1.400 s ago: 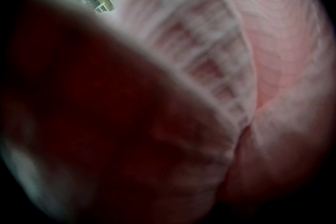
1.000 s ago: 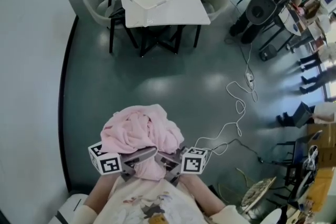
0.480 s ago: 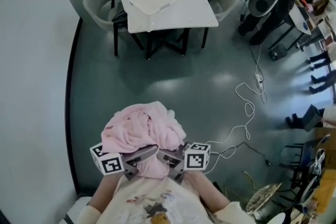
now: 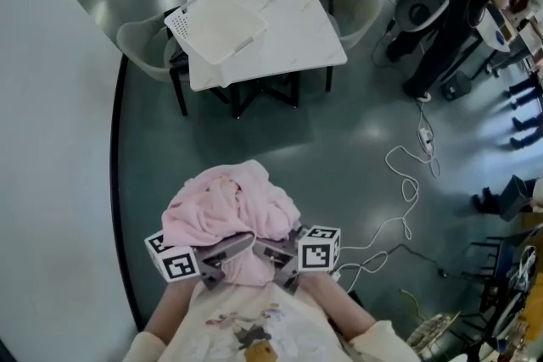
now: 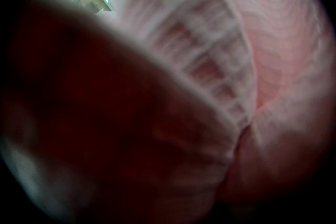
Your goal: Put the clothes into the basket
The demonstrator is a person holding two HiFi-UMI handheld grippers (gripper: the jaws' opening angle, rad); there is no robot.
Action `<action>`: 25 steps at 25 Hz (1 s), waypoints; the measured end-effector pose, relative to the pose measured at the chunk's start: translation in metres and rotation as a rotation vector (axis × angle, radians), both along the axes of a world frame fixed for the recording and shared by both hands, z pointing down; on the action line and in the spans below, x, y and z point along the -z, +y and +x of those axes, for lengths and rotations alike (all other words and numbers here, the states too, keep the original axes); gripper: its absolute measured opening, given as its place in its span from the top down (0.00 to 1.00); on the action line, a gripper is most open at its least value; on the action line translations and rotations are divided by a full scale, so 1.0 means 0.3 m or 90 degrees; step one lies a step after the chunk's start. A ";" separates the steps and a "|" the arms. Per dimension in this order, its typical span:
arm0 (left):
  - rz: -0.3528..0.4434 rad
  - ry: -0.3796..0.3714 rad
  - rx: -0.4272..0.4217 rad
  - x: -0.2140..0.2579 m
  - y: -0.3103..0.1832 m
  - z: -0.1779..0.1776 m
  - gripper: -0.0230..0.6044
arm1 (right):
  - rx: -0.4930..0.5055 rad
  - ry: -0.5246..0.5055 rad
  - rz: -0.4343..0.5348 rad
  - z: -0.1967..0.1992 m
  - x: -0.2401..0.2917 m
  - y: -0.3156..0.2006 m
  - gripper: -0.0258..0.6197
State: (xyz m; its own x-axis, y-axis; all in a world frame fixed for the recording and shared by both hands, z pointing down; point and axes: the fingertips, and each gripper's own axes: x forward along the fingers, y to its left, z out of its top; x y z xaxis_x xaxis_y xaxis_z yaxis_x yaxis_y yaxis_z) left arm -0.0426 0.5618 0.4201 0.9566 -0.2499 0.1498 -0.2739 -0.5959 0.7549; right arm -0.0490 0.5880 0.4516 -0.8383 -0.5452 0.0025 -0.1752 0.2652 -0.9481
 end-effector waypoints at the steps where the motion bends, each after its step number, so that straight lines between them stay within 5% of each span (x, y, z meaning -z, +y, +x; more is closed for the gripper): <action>1: 0.003 0.000 0.004 0.003 -0.038 0.023 0.20 | 0.004 0.000 0.002 0.024 0.001 -0.037 0.53; 10: -0.002 -0.004 0.055 -0.009 -0.247 0.102 0.20 | 0.051 -0.007 -0.003 0.110 -0.008 -0.244 0.53; 25: -0.020 0.007 0.046 -0.035 -0.664 0.125 0.20 | 0.041 0.011 -0.018 0.135 -0.030 -0.659 0.53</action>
State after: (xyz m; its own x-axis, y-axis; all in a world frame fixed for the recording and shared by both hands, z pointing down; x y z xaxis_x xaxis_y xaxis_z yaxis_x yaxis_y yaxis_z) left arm -0.0051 0.3627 0.4306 0.9375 -0.3146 0.1486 -0.3078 -0.5511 0.7756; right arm -0.0085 0.3904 0.4606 -0.8715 -0.4894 0.0318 -0.1753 0.2503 -0.9522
